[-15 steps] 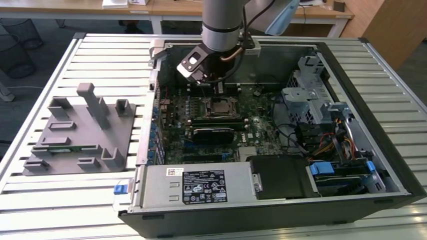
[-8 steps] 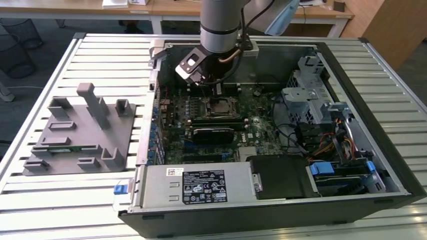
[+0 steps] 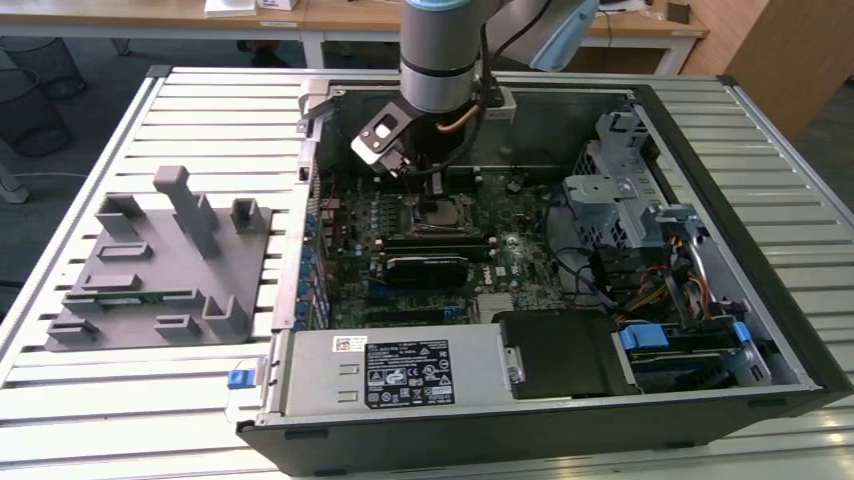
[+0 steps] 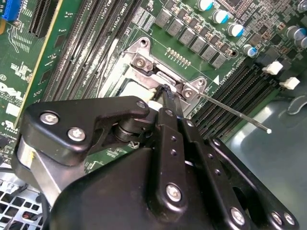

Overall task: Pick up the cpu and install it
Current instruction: 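Close the cpu cover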

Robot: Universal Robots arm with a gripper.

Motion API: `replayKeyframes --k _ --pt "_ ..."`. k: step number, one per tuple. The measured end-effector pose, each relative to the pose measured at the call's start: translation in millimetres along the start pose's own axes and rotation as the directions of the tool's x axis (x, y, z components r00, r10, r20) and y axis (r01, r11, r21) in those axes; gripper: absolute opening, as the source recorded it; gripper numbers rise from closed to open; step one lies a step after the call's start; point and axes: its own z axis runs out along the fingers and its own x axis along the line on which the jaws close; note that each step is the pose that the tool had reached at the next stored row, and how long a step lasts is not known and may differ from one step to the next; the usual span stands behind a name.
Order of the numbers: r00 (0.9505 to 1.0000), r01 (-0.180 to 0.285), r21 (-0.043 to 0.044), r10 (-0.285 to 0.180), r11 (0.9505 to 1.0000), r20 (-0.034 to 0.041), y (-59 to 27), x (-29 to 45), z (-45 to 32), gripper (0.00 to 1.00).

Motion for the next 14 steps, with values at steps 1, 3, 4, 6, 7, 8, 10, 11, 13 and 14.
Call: replayKeyframes --k 1,3,4,6,7,8,10,11,13,14 --pt "1.0000 0.000 0.0002 0.000 1.0000 0.0002 0.0 0.0 0.6 0.11" --pt "1.0000 0.000 0.0005 0.000 1.0000 0.0005 -0.1 -0.1 1.1 0.11" --pt "1.0000 0.000 0.0006 0.000 1.0000 0.0007 0.0 -0.1 1.3 0.11" --pt "1.0000 0.000 0.0005 0.000 1.0000 0.0004 0.8 -0.1 1.6 0.11" --pt "1.0000 0.000 0.0005 0.000 1.0000 0.0003 1.3 -0.1 1.7 0.11" --pt "1.0000 0.000 -0.0001 0.000 1.0000 -0.0003 1.8 -0.1 2.0 0.11" --pt "1.0000 0.000 0.0000 0.000 1.0000 0.0000 2.9 -0.2 2.0 0.11" --pt "1.0000 0.000 0.0001 0.000 1.0000 0.0000 3.4 -0.2 2.0 0.11" --pt "1.0000 0.000 -0.0001 0.000 1.0000 0.0000 3.5 -0.2 2.0 0.11" --pt "1.0000 0.000 0.0000 0.000 1.0000 0.0001 3.6 -0.2 1.8 0.11"
